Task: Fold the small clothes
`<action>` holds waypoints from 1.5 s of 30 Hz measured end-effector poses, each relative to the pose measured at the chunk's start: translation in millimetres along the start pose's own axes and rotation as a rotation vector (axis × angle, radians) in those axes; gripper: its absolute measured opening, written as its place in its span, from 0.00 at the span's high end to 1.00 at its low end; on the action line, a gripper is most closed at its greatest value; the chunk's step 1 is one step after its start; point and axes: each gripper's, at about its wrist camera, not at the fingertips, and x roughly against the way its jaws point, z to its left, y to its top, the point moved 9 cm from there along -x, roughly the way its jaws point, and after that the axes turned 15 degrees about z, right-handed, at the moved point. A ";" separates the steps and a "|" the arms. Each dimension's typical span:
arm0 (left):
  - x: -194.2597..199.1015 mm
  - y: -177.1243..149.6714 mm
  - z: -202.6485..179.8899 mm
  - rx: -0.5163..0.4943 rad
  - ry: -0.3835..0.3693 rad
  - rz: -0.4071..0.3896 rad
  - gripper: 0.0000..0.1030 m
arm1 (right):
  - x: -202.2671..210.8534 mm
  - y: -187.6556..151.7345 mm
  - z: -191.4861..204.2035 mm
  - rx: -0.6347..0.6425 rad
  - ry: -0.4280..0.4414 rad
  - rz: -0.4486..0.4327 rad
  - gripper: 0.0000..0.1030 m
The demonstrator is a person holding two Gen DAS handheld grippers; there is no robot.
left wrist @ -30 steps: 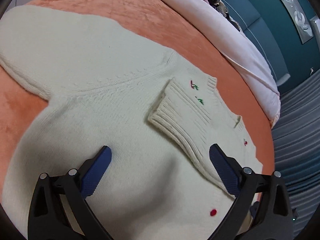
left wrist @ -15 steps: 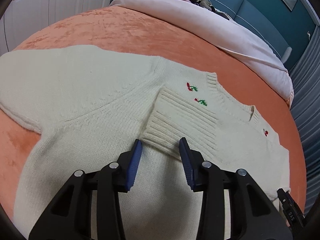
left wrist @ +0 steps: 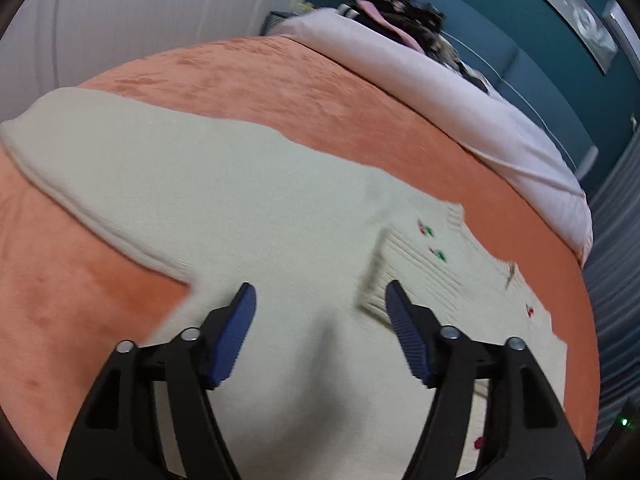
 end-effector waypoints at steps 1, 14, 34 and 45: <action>12.1 12.0 27.5 0.062 0.012 -0.028 0.24 | 1.5 -1.6 0.5 0.003 -0.001 0.005 0.48; 75.9 105.0 318.9 0.638 0.140 -0.178 0.30 | 67.9 -110.9 42.7 0.053 0.088 0.014 0.43; 47.8 -63.1 -183.6 -0.341 -0.287 0.079 0.47 | 100.6 -140.9 13.0 -0.019 0.124 -0.025 0.43; 1.3 -30.9 -19.8 0.115 -0.229 0.145 0.30 | 51.7 -22.3 28.7 0.047 0.179 -0.044 0.39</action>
